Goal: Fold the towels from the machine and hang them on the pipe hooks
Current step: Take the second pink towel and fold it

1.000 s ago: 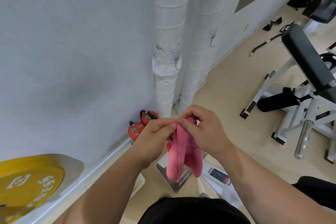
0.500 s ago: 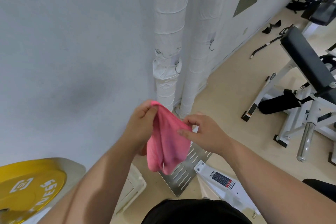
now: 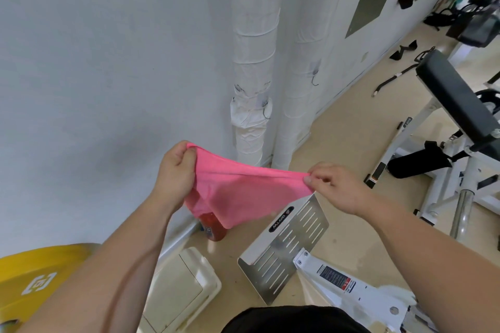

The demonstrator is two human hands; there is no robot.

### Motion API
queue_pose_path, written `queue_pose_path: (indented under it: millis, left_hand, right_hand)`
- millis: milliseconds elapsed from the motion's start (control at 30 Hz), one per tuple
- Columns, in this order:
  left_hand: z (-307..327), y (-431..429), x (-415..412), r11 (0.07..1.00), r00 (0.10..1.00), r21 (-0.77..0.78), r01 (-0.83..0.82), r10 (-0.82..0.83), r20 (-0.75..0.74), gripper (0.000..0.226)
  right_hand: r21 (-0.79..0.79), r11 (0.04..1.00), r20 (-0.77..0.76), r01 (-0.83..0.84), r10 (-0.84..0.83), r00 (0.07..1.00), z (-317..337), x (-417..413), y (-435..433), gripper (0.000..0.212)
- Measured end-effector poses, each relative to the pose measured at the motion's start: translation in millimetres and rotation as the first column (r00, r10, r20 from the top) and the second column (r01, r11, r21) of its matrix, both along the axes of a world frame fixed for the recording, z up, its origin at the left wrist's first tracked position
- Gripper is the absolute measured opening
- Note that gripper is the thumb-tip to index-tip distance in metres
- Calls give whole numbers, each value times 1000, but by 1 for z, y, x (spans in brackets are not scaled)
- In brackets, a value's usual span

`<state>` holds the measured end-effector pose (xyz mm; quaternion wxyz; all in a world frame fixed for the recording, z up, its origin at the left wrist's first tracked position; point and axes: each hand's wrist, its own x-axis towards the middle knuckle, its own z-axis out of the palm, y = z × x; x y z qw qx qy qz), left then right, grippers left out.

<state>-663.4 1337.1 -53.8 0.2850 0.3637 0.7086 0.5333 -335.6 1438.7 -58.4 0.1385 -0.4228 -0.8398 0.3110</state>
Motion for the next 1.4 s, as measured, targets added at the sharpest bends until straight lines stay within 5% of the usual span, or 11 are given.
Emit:
queue_pose_path:
  millis: [133,333,433,600,800,967,1167,1300,1400]
  left_hand:
    - [-7,-4,2,1000,999,-10,20,-20,44,26]
    - [-14,-7,7,999,980,47,11,-20,196,26]
    - [-14,-7,6,999,974,48,3,-14,225,27]
    - [-9,-4,11,1000,978,24,11,-16,206,28]
    - [-11,-1,15,999,973,-5,-53,53,225,27]
    - [-15,1,24,997,979,-24,-76,79,187,28]
    - [-14,-3,23,998,998,33,-55,56,-38,24]
    - [-8,1,17,997,997,51,59,-57,-53,27]
    - [-5,7,16,996,1000,91,-9,11,-22,28]
  right_hand:
    - [-241,961,-248,134,-195,949,22,0,-1,27]
    - [-478,850,-484,222,-466,741,27,2,-6,24]
    - [-534,809,-489,246,-533,690,27,5,-6,22]
    - [-512,792,-304,332,-529,792,21,10,-4,17]
    - [-545,731,-297,410,-626,721,26,3,-6,11]
    - [-429,721,-317,545,-685,657,20,-7,-13,13]
    - [-87,913,-208,399,-409,889,27,0,-13,18]
    - [26,902,-261,431,-410,874,32,1,-8,21]
    - [57,882,-324,467,-426,845,41,-3,-2,20]
